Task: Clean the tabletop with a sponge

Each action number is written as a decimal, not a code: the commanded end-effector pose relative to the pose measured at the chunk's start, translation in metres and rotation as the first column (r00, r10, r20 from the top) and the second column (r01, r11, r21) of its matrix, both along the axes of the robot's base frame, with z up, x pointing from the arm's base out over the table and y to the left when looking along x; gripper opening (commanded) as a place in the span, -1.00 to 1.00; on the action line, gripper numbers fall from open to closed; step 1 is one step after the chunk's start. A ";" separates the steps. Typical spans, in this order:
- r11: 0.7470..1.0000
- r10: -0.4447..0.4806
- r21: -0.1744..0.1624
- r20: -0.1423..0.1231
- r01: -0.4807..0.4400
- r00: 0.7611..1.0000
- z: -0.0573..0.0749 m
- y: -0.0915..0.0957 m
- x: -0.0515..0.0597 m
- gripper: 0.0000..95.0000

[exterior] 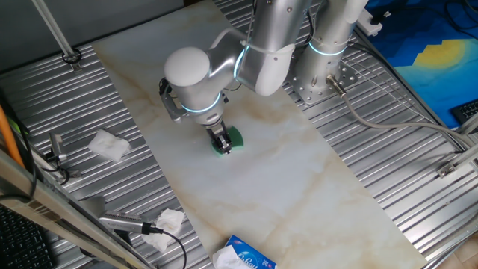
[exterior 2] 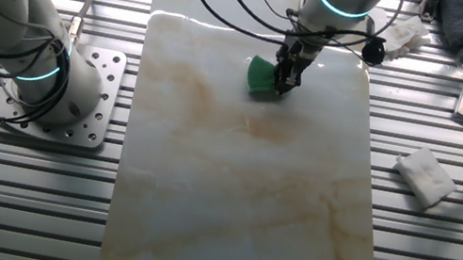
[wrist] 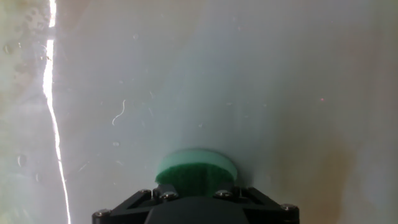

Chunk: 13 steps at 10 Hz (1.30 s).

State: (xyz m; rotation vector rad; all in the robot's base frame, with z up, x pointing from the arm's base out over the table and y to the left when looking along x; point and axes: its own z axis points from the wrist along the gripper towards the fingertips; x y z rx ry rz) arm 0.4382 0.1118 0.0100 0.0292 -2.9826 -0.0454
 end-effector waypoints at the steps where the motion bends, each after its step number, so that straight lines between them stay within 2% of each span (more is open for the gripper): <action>1: 1.000 0.001 -0.001 0.003 -0.001 1.000 0.000 0.000 0.000 -0.20; 9: 1.000 0.017 0.001 0.008 -0.017 1.000 -0.001 -0.010 -0.003 -0.20; 13: 1.000 0.028 0.004 0.011 -0.028 1.000 -0.001 -0.019 0.000 -0.20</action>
